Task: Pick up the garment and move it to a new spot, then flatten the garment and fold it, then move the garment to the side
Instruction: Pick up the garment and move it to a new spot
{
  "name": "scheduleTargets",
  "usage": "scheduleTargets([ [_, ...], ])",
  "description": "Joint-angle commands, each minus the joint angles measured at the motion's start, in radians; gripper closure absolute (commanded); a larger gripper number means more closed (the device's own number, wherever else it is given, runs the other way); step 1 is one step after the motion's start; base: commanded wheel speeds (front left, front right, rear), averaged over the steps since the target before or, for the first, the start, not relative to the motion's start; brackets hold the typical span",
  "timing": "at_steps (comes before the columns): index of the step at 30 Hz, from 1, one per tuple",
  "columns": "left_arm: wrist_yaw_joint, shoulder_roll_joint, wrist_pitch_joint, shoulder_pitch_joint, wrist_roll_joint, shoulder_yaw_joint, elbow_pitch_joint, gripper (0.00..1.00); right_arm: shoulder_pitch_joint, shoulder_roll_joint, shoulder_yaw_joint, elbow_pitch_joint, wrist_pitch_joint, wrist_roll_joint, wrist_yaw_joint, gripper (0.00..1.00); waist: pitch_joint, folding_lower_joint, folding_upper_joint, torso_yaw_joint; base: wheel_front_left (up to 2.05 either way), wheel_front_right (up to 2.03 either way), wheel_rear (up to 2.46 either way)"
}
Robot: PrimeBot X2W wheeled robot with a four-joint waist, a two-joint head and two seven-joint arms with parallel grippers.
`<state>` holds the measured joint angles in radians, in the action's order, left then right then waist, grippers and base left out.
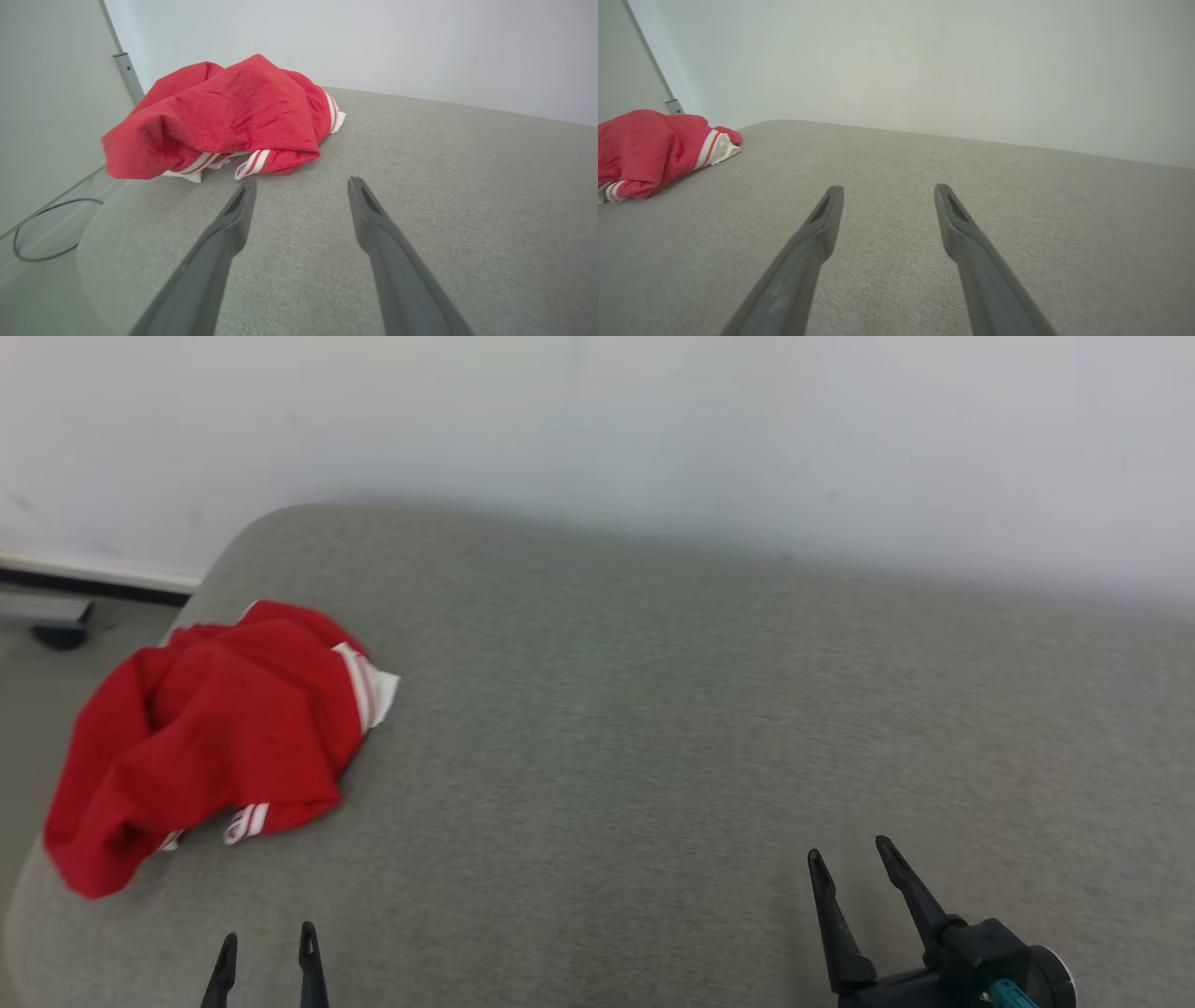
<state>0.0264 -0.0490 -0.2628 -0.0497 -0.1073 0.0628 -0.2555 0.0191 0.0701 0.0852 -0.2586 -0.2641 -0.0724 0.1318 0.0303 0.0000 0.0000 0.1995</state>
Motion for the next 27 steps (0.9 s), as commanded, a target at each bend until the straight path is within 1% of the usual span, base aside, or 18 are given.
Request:
scheduleTargets([
  [1, -0.002, -0.003, -0.003, -0.012, -0.003, 0.002, 0.002, 0.00, 0.006, 0.003, 0.003, 0.002, 0.000, -0.008, -0.002, 0.00, 0.012, 0.0000, 0.0000, 0.107, 0.00, 0.00, 0.00],
  [8, -0.010, -0.002, -0.003, -0.019, -0.002, 0.029, 0.000, 0.00, 0.027, 0.003, 0.040, -0.024, 0.000, -0.011, -0.002, 0.00, 0.017, 0.0000, 0.0000, 0.224, 0.00, 0.00, 0.00],
  [11, -0.015, -0.002, -0.003, -0.022, -0.007, 0.034, 0.000, 0.00, 0.030, 0.003, 0.041, -0.031, 0.000, -0.009, -0.002, 0.00, 0.018, 0.0000, 0.0000, 0.261, 0.00, 0.00, 0.00],
  [15, -0.003, -0.002, -0.003, -0.028, -0.002, 0.042, -0.003, 0.00, 0.021, 0.000, 0.042, -0.038, 0.000, -0.009, -0.002, 0.00, 0.013, 0.0000, 0.0000, 0.299, 0.00, 0.00, 0.00],
  [21, 0.002, -0.003, -0.003, -0.035, 0.006, 0.046, 0.002, 0.00, 0.020, -0.001, 0.044, -0.044, 0.000, -0.007, -0.002, 0.00, 0.011, 0.0000, 0.0000, 0.315, 0.00, 0.00, 0.00],
  [27, 0.008, -0.003, -0.003, -0.028, 0.002, 0.042, -0.001, 0.00, 0.014, 0.003, 0.041, -0.045, 0.000, -0.010, -0.002, 0.00, 0.019, 0.0000, 0.0000, 0.297, 0.00, 0.00, 0.00],
])
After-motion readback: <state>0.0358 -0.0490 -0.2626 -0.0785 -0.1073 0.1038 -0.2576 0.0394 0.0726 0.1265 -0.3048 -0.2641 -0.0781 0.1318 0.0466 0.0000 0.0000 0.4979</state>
